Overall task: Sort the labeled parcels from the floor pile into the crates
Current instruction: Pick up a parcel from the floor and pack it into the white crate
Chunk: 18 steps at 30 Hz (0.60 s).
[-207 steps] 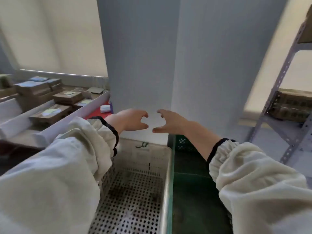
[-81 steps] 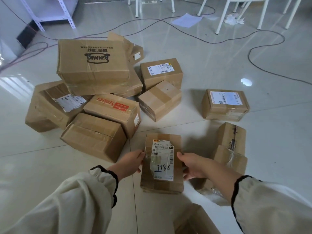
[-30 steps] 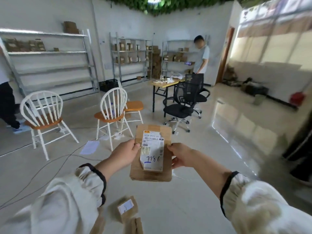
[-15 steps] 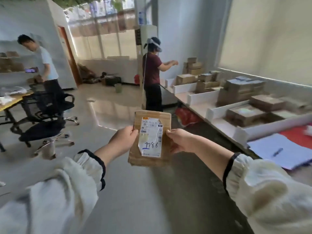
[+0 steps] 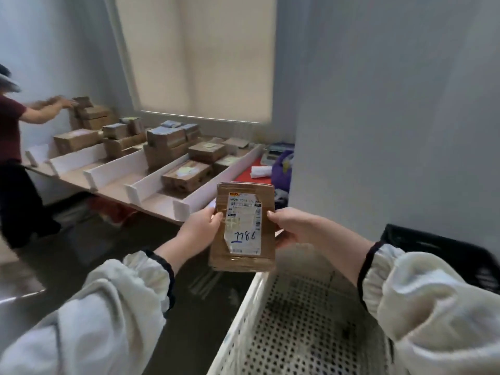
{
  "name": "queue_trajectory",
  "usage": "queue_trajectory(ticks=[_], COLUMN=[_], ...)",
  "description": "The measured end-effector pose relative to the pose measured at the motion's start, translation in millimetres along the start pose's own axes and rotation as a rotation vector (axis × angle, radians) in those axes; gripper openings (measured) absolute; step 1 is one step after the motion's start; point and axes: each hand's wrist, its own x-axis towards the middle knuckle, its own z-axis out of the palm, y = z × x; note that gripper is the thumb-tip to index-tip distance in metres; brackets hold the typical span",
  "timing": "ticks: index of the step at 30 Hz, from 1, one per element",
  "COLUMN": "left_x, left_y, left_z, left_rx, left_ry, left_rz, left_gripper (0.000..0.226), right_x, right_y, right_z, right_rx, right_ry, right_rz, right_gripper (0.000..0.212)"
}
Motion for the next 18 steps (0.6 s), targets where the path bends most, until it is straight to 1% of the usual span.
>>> queue_trajectory(ticks=[3, 7, 10, 14, 18], left_x=[27.7, 52.3, 60.9, 76.5, 90.7], left_y=[22.0, 39.4, 47.5, 46.3, 32.7], left_z=[48.9, 98.3, 126.2, 160.6, 207.3], left_rx=[0.066, 0.113, 0.100, 0.088, 0.119], left_ry=[-0.082, -0.221, -0.299, -0.380, -0.435], left_rz=[0.032, 0.117, 0.173, 0.240, 0.233], left_gripper=[0.033, 0.032, 0.032, 0.027, 0.028], right_x=[1.9, 5.8, 7.5, 15.5, 38.7], right_y=[29.0, 66.9, 93.0, 118.5, 159.6], right_z=[-40.8, -74.1, -85.3, -94.5, -98.2], right_rx=[0.037, 0.152, 0.253, 0.325, 0.436], right_ry=[0.092, 0.161, 0.230, 0.301, 0.353], right_rz=[0.090, 0.194, 0.243, 0.288, 0.371], right_gripper=[0.030, 0.032, 0.033, 0.030, 0.035])
